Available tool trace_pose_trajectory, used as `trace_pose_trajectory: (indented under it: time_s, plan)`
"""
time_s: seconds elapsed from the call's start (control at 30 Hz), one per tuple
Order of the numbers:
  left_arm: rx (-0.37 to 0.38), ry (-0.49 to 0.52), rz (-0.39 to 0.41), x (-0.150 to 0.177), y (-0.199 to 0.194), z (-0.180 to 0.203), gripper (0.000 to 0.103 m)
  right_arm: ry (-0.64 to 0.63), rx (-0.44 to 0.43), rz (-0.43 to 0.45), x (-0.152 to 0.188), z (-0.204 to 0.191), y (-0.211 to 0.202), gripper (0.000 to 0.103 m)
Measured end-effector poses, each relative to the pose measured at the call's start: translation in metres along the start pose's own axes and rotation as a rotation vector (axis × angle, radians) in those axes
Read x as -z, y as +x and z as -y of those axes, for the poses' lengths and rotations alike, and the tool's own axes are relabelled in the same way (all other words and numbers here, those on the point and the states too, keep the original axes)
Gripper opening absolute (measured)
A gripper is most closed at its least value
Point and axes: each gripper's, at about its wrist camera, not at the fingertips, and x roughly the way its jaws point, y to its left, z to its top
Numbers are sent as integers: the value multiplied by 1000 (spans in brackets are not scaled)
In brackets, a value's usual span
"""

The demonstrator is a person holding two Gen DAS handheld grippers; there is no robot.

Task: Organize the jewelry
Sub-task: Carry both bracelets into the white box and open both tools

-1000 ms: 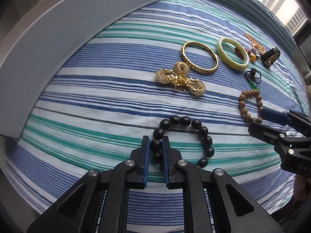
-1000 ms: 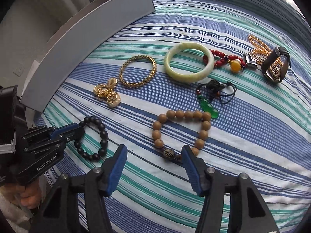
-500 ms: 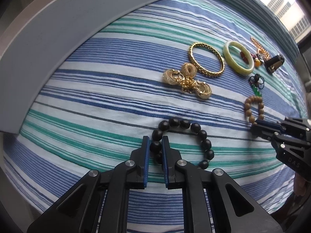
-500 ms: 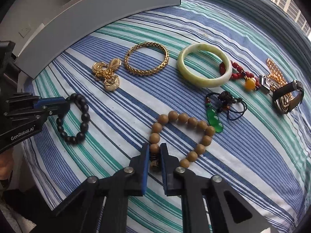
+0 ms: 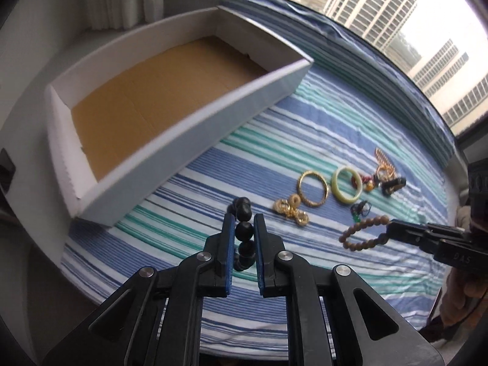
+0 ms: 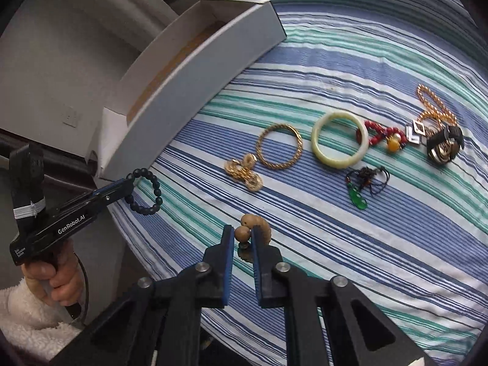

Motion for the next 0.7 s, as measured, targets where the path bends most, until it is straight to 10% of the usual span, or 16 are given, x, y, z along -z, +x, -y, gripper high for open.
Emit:
trace_pose_trajectory:
  time_s: [0.37,0.63,0.7]
  plan:
    - [-163,-103,167,-103,-36,-85,10,-204,-229,189,-145,-156,2,11]
    - [-251,-148,137,-125,28,-120,12,-257,-116,199,-202,-196,86,15]
    - [-251,-186,137,-123,32,-128,29,-236,-73,186,-210,-190,97,35]
